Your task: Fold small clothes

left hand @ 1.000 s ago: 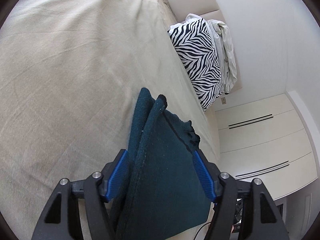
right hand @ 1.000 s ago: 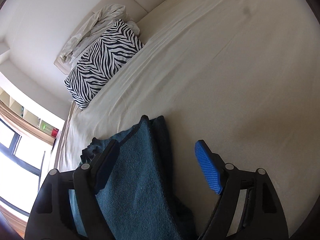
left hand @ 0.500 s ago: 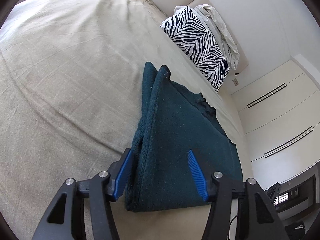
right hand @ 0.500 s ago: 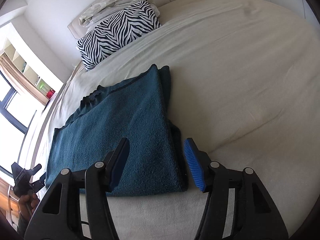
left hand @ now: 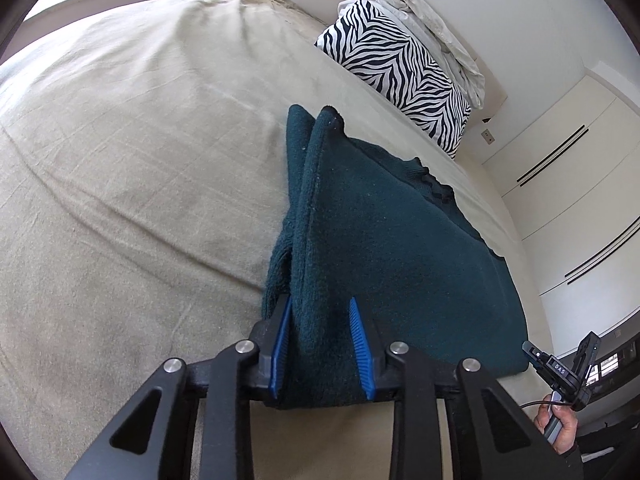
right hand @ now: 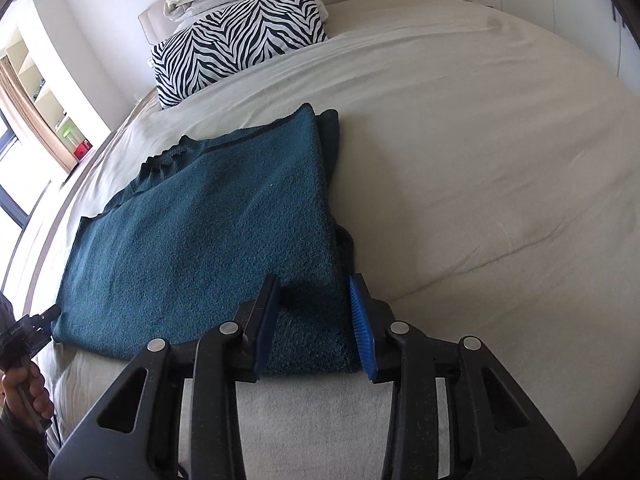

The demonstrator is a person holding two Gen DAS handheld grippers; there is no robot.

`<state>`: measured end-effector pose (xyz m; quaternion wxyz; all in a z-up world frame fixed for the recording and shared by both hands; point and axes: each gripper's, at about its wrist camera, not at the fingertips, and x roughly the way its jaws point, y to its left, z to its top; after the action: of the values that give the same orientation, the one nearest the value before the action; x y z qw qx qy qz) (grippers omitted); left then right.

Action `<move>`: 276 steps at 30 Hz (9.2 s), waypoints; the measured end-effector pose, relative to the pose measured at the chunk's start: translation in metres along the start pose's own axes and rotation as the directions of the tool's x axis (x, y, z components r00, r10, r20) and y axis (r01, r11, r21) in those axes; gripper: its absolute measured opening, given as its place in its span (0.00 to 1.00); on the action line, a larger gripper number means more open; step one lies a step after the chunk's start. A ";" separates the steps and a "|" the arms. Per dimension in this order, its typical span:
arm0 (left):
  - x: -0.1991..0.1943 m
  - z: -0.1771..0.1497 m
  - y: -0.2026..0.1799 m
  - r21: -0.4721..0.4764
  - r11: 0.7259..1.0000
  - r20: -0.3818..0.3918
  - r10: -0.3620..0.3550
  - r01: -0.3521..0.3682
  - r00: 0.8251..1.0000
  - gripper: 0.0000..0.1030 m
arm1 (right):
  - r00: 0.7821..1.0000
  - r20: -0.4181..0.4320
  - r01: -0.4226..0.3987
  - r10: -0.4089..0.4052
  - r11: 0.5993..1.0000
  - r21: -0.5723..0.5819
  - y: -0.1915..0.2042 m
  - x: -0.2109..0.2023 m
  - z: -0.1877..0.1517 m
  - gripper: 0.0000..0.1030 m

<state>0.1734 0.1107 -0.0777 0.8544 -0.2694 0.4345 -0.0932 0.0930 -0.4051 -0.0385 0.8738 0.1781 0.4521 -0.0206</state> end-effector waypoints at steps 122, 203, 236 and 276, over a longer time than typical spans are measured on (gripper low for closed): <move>0.021 -0.033 -0.042 0.103 0.989 -0.084 -0.098 0.106 0.992 0.44 | 0.819 0.186 -0.539 0.543 0.616 0.575 -0.003 0.030 -0.052 0.45; 0.130 -0.039 -0.251 0.100 0.910 -0.409 -0.330 0.401 0.851 0.44 | 0.587 -0.012 -0.670 0.810 0.493 0.555 0.024 0.105 0.082 0.62; 0.048 -0.028 -0.159 0.073 0.935 -0.226 -0.323 0.347 0.919 0.50 | 0.859 -0.304 -0.382 0.413 0.910 0.159 0.097 0.088 0.113 0.13; 0.170 0.015 -0.285 0.456 0.871 -0.225 -0.088 0.184 0.970 0.54 | 0.924 -0.190 -0.279 0.332 0.925 0.260 -0.067 0.061 0.114 0.23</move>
<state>0.3092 -0.1890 -0.0337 0.8383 -0.0720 0.4606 -0.2829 0.2051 -0.4981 -0.0469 0.7814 0.3470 0.5115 0.0857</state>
